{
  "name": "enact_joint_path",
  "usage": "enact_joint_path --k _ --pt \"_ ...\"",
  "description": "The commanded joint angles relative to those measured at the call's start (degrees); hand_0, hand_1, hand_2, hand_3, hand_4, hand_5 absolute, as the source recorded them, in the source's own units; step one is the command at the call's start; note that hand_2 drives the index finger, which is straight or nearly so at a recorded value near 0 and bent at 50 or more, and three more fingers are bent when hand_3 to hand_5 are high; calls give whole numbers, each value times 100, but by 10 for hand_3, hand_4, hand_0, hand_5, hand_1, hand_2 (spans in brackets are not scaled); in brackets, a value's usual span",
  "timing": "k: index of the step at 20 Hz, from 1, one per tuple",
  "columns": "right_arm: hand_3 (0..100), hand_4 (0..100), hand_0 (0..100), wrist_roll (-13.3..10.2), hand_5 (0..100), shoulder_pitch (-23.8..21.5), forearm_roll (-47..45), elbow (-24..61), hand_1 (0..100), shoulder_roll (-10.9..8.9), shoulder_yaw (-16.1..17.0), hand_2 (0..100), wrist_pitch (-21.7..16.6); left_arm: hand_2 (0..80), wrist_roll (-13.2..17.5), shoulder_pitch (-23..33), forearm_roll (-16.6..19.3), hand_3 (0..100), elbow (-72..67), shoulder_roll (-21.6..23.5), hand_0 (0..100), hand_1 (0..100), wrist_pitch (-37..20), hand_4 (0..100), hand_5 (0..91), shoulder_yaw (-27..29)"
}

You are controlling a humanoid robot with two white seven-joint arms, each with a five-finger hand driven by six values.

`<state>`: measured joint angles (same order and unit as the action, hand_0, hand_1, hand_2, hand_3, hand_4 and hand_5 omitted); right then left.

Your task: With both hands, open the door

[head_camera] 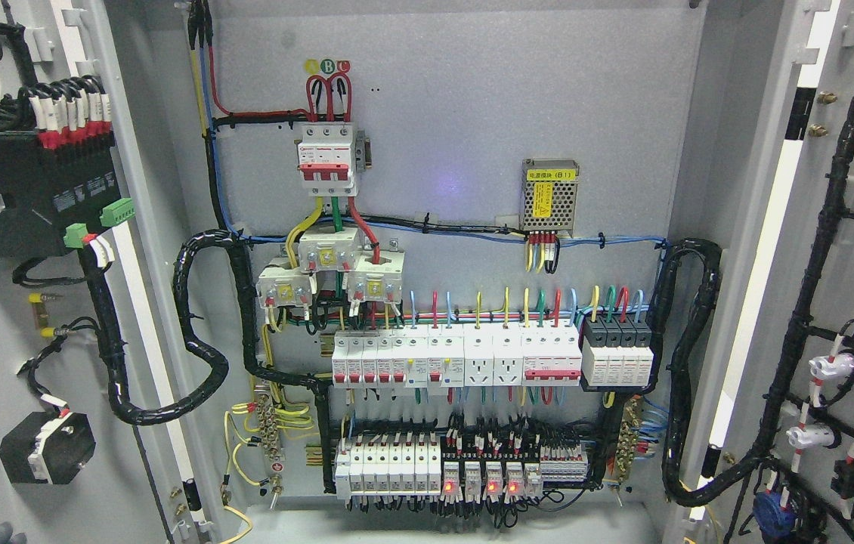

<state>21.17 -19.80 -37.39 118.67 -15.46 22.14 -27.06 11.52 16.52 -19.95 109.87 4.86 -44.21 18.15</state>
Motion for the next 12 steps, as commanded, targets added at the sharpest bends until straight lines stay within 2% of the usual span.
enact_joint_path --k 1,4,12 --pt "0 0 57 -7 0 -6 4 -19 142 368 335 0 -1 0 -10 -17 -246 0 -598 524 120 556 -4640 0 0 751" --pt "0 0 57 -7 0 -6 4 -54 142 404 353 0 -1 0 -1 -210 -229 0 -975 525 120 556 -4535 0 0 742" --pt "0 0 57 -7 0 3 4 -133 142 737 607 0 7 0 -1 -482 -193 0 -1266 612 120 556 -3833 0 0 927"
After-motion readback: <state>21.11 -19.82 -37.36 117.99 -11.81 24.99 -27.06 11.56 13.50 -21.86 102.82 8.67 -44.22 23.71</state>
